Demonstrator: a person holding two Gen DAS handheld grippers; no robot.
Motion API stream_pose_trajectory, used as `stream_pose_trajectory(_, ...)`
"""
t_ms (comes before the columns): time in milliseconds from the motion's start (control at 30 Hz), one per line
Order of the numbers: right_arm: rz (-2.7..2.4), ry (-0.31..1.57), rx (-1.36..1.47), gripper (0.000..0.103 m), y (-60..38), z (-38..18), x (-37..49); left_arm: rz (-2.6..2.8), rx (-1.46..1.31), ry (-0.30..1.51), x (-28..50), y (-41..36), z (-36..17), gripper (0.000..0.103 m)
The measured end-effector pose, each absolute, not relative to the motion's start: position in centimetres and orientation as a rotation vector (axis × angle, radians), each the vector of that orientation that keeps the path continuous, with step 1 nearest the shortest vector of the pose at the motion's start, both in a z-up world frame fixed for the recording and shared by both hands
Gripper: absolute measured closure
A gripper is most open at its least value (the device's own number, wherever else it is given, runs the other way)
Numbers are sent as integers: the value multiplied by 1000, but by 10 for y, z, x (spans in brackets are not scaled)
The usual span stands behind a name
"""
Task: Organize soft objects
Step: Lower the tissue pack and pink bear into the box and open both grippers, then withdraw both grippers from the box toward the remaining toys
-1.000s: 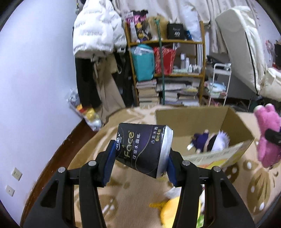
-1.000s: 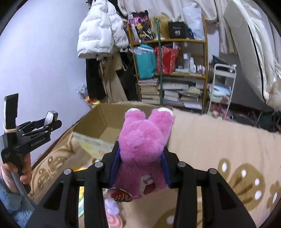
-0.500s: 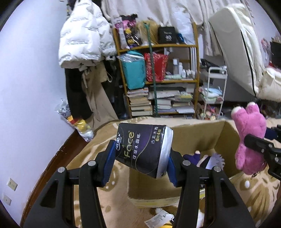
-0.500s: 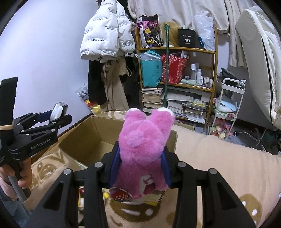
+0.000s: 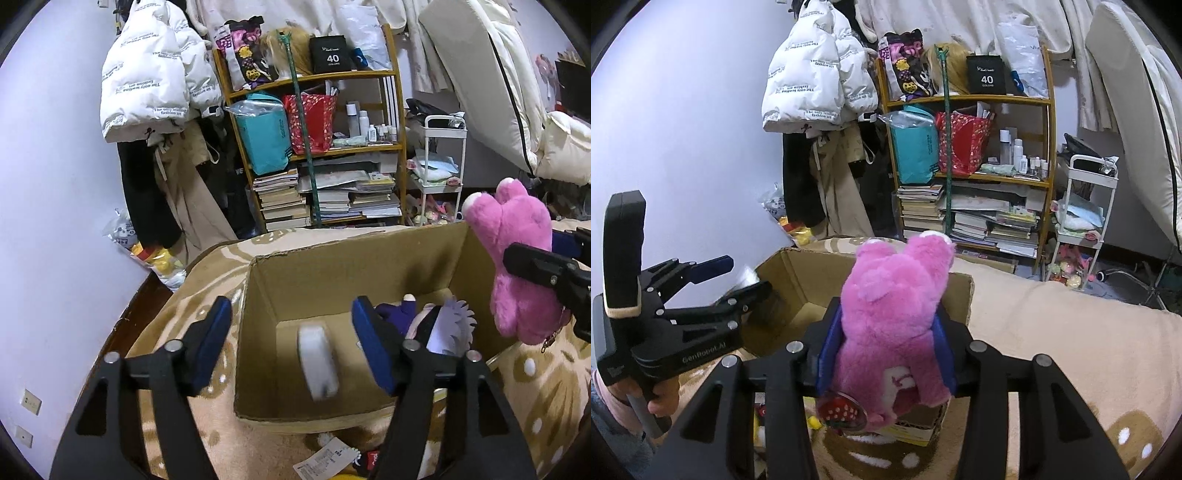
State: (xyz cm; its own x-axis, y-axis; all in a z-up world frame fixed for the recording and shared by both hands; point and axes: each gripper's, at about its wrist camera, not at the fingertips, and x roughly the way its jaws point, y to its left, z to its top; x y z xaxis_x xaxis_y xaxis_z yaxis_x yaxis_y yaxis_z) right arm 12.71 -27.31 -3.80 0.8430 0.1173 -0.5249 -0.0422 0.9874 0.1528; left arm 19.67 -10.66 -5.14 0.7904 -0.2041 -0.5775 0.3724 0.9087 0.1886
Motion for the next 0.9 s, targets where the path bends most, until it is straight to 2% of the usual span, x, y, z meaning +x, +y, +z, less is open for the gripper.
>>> stream_pose_trajectory(67,85,566,138,53,-273,-38,127,-313,288,580,197,-102,-49,31)
stream_pose_trajectory(167,77,566,147,49,-273,-38,123,-300,272,575,195,-96,-45,19)
stream_pose_trajectory(333,85,557,125,33,-266,-31,116,-288,246,575,186,-83,-37,15)
stream_pose_trajectory(400,71,550,103,26,-261,-27,111,-274,247,571,180,-77,-34,8)
stream_pose_trajectory(533,71,536,107,14,-255,-21,95,-254,244,575,166,-63,-28,5)
stream_pose_trajectory(667,72,537,77,11,-247,-13,77,-245,213,604,152,-47,-22,5)
stream_pose_trajectory(733,62,534,65,3,-243,-10,66,-242,208,614,142,-40,-18,5)
stream_pose_trajectory(900,64,542,70,2,-235,-6,43,-233,199,655,118,-26,-14,5)
